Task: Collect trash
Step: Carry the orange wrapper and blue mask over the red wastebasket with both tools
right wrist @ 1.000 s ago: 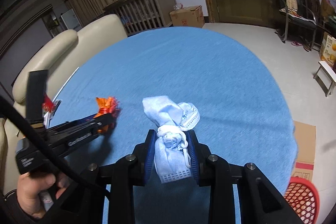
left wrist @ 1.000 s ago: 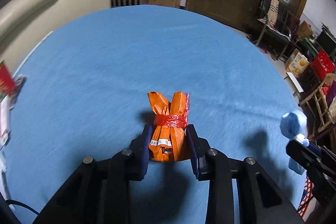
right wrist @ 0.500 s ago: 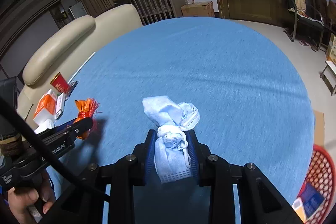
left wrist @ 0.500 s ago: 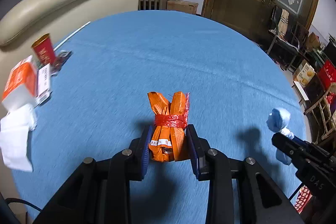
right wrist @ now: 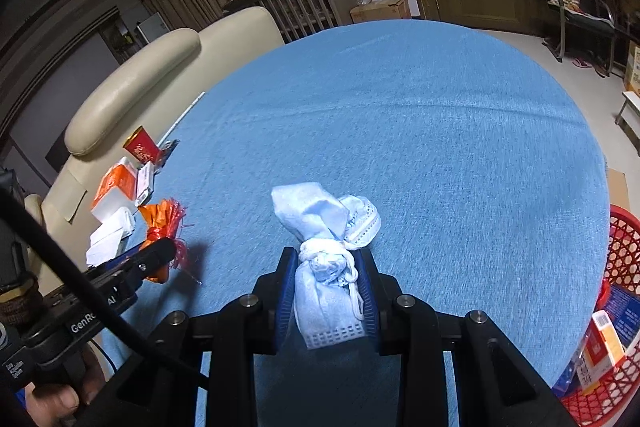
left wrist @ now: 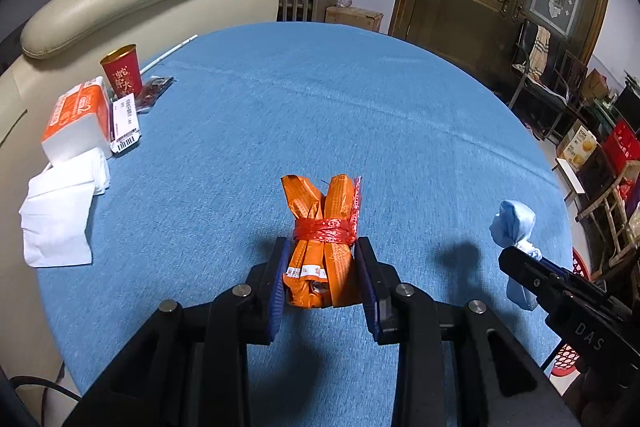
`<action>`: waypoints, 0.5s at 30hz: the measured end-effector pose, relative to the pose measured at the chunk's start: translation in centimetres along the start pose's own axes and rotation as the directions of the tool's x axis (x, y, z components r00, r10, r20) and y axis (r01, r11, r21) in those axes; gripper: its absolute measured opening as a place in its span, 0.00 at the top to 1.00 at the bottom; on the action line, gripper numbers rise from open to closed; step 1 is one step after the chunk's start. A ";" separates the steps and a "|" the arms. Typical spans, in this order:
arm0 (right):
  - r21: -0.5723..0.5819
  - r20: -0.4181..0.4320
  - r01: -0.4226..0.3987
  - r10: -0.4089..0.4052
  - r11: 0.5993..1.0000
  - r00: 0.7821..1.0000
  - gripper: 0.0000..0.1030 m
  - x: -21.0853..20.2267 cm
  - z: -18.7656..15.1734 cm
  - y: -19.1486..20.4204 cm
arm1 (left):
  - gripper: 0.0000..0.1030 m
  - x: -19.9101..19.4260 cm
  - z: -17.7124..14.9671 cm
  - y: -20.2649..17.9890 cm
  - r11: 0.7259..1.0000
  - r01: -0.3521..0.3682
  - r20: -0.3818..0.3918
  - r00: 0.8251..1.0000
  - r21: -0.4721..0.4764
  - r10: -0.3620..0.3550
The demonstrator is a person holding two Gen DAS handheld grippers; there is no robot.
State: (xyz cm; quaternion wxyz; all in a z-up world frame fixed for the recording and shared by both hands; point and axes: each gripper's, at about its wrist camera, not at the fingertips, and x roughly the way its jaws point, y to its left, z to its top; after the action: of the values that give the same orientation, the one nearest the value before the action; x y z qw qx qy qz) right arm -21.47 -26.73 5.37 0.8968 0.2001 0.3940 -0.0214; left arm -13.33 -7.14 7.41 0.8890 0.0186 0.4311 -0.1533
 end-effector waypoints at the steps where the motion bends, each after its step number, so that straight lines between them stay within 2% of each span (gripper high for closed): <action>1: 0.000 0.003 -0.001 0.001 1.000 1.000 0.68 -0.2 0.0 0.1 | 0.67 -0.2 -0.1 -0.1 1.000 0.001 0.000 1.000 0.000 -0.001; 15: 0.025 0.041 0.036 -0.037 0.999 0.999 0.68 -2.9 -1.1 -1.6 | 0.67 -0.7 -1.0 -2.5 0.998 0.013 -0.002 1.000 0.055 -0.013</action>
State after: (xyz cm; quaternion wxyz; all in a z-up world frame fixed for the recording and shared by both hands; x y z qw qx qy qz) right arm -24.55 -28.14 6.16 0.9017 0.2034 0.3787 -0.0465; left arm -15.23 -9.14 7.54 0.8869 0.0406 0.4274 -0.1707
